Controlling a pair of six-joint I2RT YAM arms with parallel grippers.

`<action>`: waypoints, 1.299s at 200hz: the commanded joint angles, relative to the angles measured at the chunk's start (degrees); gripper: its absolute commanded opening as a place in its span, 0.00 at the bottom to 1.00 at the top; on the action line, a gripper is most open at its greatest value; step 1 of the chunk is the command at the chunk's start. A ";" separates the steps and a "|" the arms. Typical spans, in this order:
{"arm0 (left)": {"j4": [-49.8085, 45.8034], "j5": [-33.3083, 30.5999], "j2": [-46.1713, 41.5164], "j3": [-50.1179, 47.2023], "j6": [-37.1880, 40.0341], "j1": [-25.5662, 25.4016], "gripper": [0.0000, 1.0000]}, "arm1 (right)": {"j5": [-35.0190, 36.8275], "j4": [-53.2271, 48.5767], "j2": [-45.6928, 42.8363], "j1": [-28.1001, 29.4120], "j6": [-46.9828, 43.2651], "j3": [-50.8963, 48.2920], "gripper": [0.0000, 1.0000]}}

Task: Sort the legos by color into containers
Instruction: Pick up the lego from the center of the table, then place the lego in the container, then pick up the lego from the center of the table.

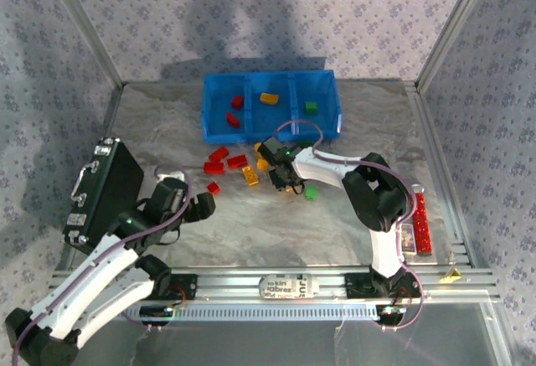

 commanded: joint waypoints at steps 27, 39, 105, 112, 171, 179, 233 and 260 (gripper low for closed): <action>2.62 0.21 2.40 3.78 0.85 -0.36 0.87 | 3.09 -9.58 1.64 -3.15 -6.61 20.46 0.25; 2.22 0.25 2.27 4.29 0.50 -0.50 0.87 | 2.58 -11.91 4.70 -4.79 -8.32 28.35 0.26; -3.83 -3.92 2.00 6.05 -2.10 -6.13 0.85 | 6.10 -15.98 11.90 -5.88 -8.22 47.09 0.98; -3.53 -3.88 1.96 5.64 -2.45 -6.58 0.85 | 4.96 -13.30 8.90 -5.18 -8.06 42.73 0.98; 3.75 -3.49 10.50 5.92 -0.92 -9.12 0.85 | 2.30 -6.95 -13.32 -6.27 -2.10 8.92 0.88; 4.97 -3.34 12.28 6.13 -0.58 -9.16 0.85 | 1.69 -6.53 -15.96 -6.35 -1.01 4.59 0.85; 11.28 -2.19 22.16 8.73 0.27 -9.27 0.84 | -0.98 -2.27 -22.82 -6.16 6.41 -15.75 0.81; 11.39 -1.84 24.33 10.11 0.46 -9.40 0.84 | -2.07 0.98 -20.37 -6.33 7.91 -18.57 0.80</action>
